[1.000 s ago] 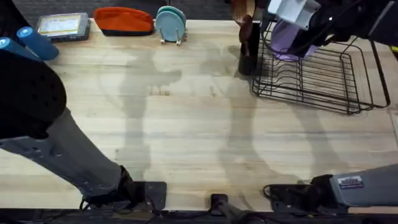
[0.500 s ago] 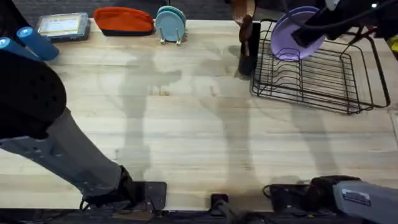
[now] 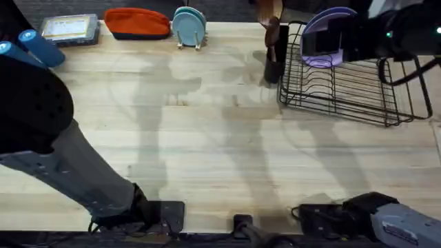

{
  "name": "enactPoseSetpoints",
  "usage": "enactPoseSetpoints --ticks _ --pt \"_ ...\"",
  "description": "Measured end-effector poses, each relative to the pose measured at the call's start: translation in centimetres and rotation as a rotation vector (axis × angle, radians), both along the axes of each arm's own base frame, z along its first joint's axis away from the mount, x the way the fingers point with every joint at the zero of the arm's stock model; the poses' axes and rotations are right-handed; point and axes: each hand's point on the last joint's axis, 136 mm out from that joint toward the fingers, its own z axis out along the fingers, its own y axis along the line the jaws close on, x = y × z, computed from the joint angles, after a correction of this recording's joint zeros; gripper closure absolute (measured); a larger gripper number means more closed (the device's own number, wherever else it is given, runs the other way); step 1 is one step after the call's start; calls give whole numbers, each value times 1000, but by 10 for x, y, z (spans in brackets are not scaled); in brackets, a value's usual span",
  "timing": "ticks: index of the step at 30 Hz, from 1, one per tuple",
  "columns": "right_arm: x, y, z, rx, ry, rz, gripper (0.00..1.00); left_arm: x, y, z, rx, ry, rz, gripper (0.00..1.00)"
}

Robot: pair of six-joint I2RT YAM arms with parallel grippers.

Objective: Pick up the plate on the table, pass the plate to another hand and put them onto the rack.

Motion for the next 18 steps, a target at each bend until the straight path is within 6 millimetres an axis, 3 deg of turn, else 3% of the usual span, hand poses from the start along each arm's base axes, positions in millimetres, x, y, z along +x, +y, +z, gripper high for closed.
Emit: enactPoseSetpoints --ticks 12,18 --pt "-24 2 -9 135 91 -85 9 -6 -1 -3 -3 29 1 6" --pt "-26 -8 9 161 80 -131 9 -22 7 -6 49 95 27 5"
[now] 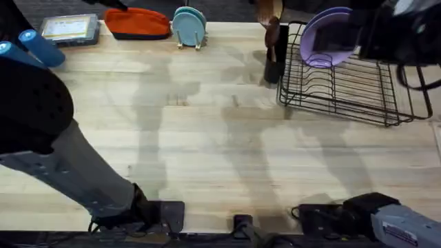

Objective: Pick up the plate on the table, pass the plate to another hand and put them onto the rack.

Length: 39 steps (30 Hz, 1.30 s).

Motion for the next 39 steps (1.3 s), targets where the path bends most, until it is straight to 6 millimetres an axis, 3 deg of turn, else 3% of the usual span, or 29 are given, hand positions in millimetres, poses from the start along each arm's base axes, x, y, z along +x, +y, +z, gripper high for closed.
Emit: enactPoseSetpoints --ticks 7,14,19,27,34,39 --pt "4 -17 13 13 -29 -63 9 -3 7 6 55 -23 17 5" --pt "12 -18 20 22 -71 -70 9 -18 6 32 83 -103 24 6" --pt "12 -17 20 22 -71 -71 9 -6 4 38 110 -162 15 6" --pt "12 -18 20 22 -71 -71 9 7 -19 43 183 -232 -41 6" --pt "12 -18 20 22 -71 -71 9 8 -35 42 236 -246 -78 6" --pt "12 -18 20 24 -71 -73 9 9 -33 41 257 -247 -71 6"
